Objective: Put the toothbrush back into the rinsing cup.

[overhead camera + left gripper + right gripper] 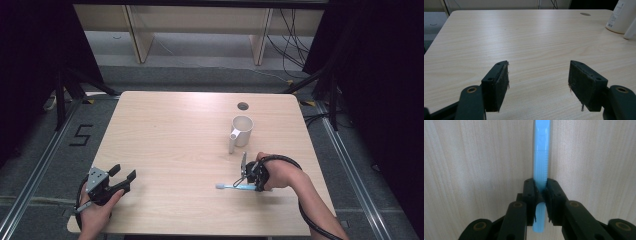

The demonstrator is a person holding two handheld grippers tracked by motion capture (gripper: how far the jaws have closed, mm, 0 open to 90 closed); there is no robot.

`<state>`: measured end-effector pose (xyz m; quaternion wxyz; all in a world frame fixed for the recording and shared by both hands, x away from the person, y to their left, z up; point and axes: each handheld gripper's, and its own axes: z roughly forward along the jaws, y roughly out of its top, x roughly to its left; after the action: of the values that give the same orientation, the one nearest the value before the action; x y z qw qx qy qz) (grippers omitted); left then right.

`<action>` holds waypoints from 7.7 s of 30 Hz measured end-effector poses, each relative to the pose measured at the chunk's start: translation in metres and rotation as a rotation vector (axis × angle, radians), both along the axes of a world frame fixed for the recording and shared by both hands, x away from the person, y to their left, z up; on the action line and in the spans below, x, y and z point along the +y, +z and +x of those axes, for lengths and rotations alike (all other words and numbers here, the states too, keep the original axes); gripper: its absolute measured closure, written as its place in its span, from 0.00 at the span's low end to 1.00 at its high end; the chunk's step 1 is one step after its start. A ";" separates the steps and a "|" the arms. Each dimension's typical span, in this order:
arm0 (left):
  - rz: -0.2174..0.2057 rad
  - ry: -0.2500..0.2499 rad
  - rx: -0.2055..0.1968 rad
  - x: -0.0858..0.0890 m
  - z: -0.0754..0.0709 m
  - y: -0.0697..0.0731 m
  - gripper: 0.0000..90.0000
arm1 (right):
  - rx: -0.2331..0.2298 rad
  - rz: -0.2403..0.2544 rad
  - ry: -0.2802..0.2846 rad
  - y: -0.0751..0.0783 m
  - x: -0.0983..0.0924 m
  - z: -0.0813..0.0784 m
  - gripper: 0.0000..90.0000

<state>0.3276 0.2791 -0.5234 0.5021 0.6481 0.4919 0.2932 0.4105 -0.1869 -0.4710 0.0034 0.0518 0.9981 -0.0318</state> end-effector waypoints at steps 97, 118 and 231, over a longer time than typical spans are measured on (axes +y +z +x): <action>0.002 0.002 0.000 0.000 0.000 0.000 0.36 | -0.206 0.499 -0.119 0.051 -0.033 0.001 0.88; 0.000 0.002 -0.001 0.000 0.000 0.000 0.36 | -0.269 0.684 -0.186 0.051 -0.035 0.000 0.88; -0.014 -0.003 -0.013 -0.001 0.000 -0.001 0.36 | -0.678 1.369 -0.599 0.041 -0.020 0.008 0.88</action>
<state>0.3281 0.2786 -0.5241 0.5104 0.6433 0.4897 0.2931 0.4185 -0.2068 -0.4296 0.2638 0.3137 0.6851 0.6022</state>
